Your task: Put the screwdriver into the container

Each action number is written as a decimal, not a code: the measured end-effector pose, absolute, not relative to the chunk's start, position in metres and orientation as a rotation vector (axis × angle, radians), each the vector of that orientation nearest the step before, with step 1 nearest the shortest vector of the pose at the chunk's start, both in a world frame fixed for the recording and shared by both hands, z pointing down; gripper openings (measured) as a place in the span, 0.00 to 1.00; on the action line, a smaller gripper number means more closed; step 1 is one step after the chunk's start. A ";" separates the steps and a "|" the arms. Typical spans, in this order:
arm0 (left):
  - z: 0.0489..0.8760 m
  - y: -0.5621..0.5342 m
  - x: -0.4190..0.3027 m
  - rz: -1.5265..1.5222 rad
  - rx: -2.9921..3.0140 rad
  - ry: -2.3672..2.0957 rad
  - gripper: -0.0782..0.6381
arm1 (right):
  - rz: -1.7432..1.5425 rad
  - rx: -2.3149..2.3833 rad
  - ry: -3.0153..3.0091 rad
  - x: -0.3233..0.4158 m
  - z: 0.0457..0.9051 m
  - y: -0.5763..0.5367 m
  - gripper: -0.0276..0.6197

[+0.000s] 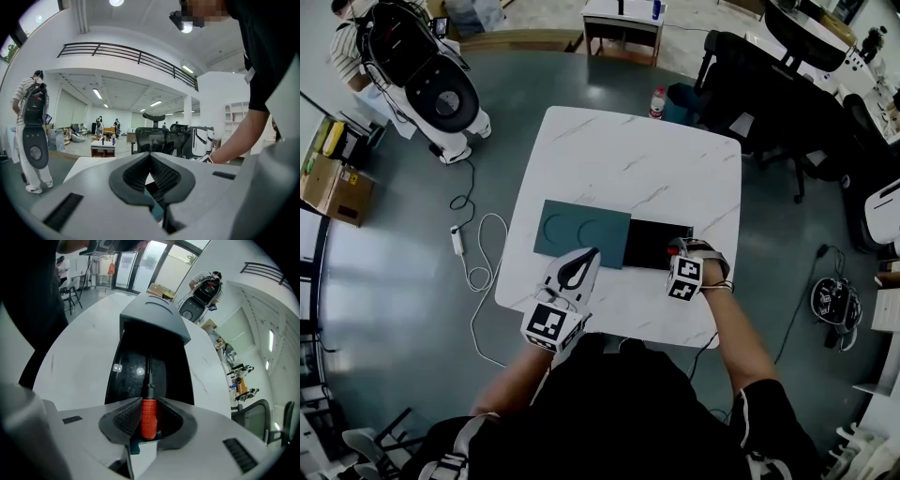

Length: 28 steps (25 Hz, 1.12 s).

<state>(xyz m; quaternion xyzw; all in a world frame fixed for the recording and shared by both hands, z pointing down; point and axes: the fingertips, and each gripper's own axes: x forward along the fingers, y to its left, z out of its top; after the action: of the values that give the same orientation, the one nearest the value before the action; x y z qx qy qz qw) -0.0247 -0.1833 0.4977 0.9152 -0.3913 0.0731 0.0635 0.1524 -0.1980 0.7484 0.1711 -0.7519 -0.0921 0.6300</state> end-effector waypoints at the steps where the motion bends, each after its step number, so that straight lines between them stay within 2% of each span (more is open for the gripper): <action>1: 0.498 -0.183 -0.025 0.220 2.765 -1.184 0.12 | -0.206 0.381 -1.714 0.152 0.751 -0.197 0.20; 9: 0.499 -0.185 -0.029 0.188 2.755 -1.205 0.12 | -0.183 0.367 -1.706 0.154 0.757 -0.197 0.21; 13: 0.495 -0.184 -0.031 0.158 2.740 -1.203 0.12 | -0.173 0.416 -1.749 0.148 0.741 -0.196 0.28; 22: 0.484 -0.179 -0.022 0.121 2.759 -1.163 0.12 | -0.147 0.839 -2.041 0.128 0.626 -0.194 0.28; 28: 0.450 -0.175 -0.010 -0.024 2.772 -1.088 0.12 | 0.085 1.302 -2.440 0.123 0.515 -0.179 0.17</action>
<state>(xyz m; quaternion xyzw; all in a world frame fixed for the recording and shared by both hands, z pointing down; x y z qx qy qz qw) -0.0103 -0.1753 0.4502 0.9277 -0.3642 -0.0080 0.0816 0.1229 -0.1789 0.5152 0.4624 -0.8664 0.0301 0.1861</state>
